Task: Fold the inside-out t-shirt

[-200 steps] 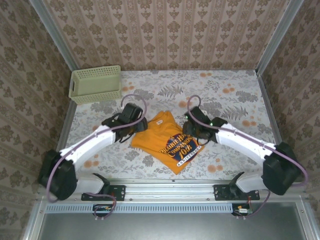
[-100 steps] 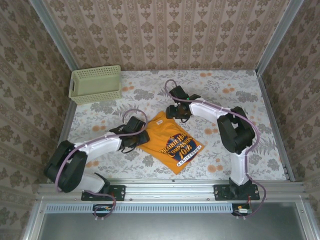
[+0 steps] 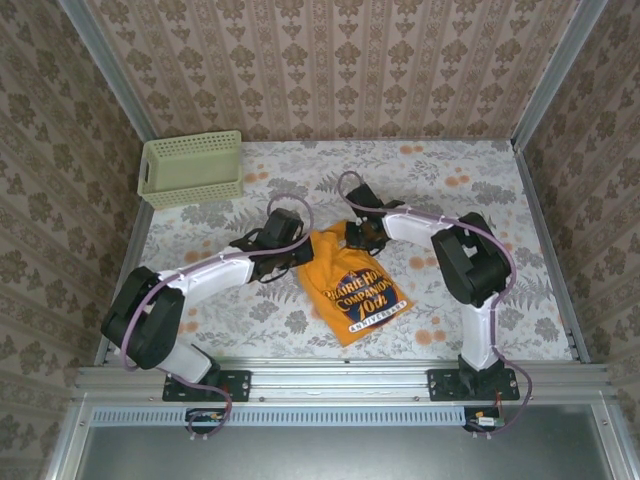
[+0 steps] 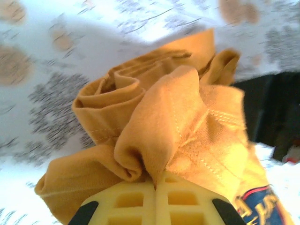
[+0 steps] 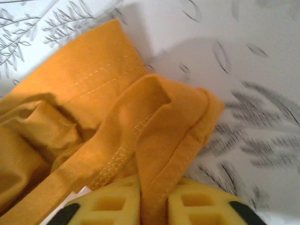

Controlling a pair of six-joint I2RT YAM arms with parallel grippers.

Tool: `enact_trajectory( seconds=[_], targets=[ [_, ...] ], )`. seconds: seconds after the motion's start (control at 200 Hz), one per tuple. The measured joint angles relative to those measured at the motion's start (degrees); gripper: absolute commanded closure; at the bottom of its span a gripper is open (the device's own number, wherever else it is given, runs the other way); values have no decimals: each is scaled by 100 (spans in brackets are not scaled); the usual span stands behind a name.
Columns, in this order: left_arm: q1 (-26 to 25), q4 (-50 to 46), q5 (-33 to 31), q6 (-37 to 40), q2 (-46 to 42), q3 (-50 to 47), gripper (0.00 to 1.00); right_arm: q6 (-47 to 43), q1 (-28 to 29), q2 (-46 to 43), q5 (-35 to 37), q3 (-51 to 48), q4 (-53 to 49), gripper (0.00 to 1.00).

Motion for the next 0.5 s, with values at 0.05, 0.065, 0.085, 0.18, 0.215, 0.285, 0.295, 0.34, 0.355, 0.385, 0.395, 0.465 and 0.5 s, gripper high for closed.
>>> enact_trajectory(
  seconds=[0.05,0.065,0.085,0.18,0.215,0.285,0.295,0.34,0.355,0.385,0.395,0.465,0.5],
  targets=[
    [-15,131,127,96,0,76,100,81,-24,-264,66,-328,37,90],
    [-20,188,170,118,0,87,100,140,-31,-339,74,-420,44,91],
    [-20,280,238,149,-2,96,100,162,-37,-448,109,-531,35,92],
    [-22,756,533,221,-7,48,100,315,-68,-896,308,-892,28,92],
    [-20,933,621,243,-17,0,100,350,-72,-1075,391,-986,26,92],
    [-4,1185,776,286,-39,-85,99,409,-72,-1405,529,-1099,26,88],
    [-4,1209,793,295,-39,-92,99,417,-72,-1453,551,-1108,24,87],
    [22,1263,850,308,-39,-114,96,455,-72,-1617,627,-1132,24,84],
    [39,1270,861,308,-39,-120,94,481,-72,-1663,654,-1134,26,82],
    [92,1305,901,308,-39,-149,88,479,-72,-1735,684,-1139,28,79],
    [120,1316,909,302,-39,-157,87,496,-72,-1755,693,-1139,28,78],
    [334,1349,977,278,7,-236,80,503,-79,-1803,750,-1139,31,71],
    [483,1355,1001,249,79,-271,72,496,-85,-1792,772,-1145,31,68]
  ],
)
